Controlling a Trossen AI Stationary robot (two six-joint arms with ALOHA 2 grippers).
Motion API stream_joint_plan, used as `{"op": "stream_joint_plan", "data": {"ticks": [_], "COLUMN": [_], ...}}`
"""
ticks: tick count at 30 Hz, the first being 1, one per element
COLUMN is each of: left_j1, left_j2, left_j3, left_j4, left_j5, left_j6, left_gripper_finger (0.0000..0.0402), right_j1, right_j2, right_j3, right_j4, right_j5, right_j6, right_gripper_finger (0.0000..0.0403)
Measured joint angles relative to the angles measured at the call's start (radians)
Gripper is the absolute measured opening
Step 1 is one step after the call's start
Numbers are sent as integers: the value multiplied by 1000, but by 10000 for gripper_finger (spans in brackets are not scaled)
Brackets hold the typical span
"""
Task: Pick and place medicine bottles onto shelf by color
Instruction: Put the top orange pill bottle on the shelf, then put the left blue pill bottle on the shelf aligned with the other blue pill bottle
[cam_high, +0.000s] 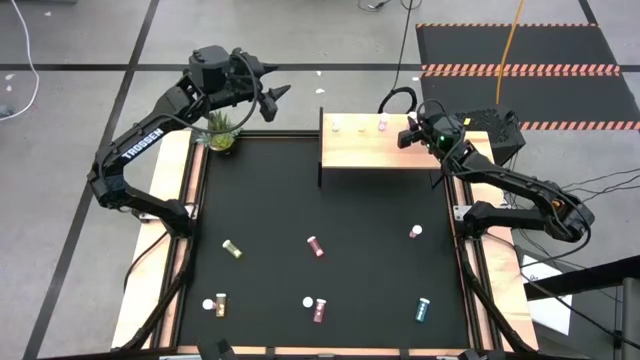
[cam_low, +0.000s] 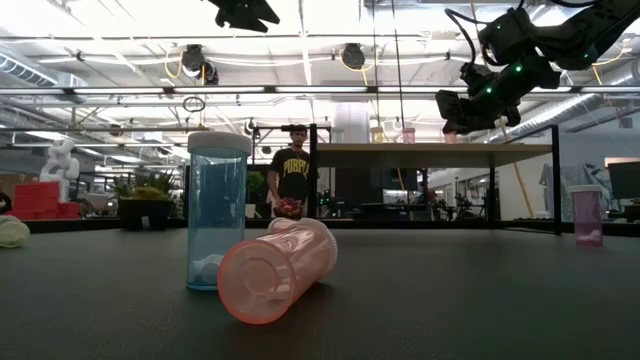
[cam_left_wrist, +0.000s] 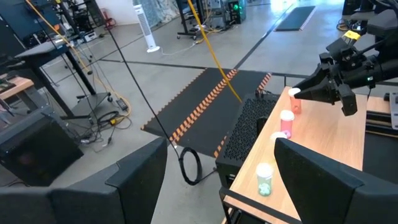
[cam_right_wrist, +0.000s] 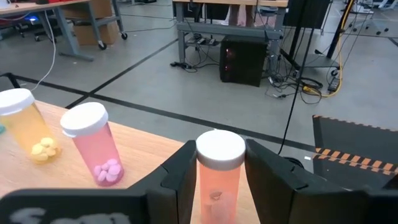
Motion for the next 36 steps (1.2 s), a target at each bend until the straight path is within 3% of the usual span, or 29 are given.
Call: {"op": "stream_joint_plan", "data": {"ticks": [9, 19, 28, 36], "left_j1": [0, 0, -14, -19], "left_j2": [0, 0, 0, 0], "left_j3": [0, 0, 0, 0], "left_j4": [0, -1, -1, -2], "left_j5": [0, 0, 0, 1], "left_j6": [0, 1, 3, 0], "left_gripper_finger": [296, 296, 296, 296], "right_j1": [-1, -2, -2, 0], "right_j2": [0, 0, -7, -89], "right_j3": [0, 0, 0, 0], "right_j4": [0, -1, 16, 23], "right_j5": [0, 4, 3, 3], "right_j6": [0, -4, -12, -47], "right_gripper_finger": [121, 175, 177, 183]}}
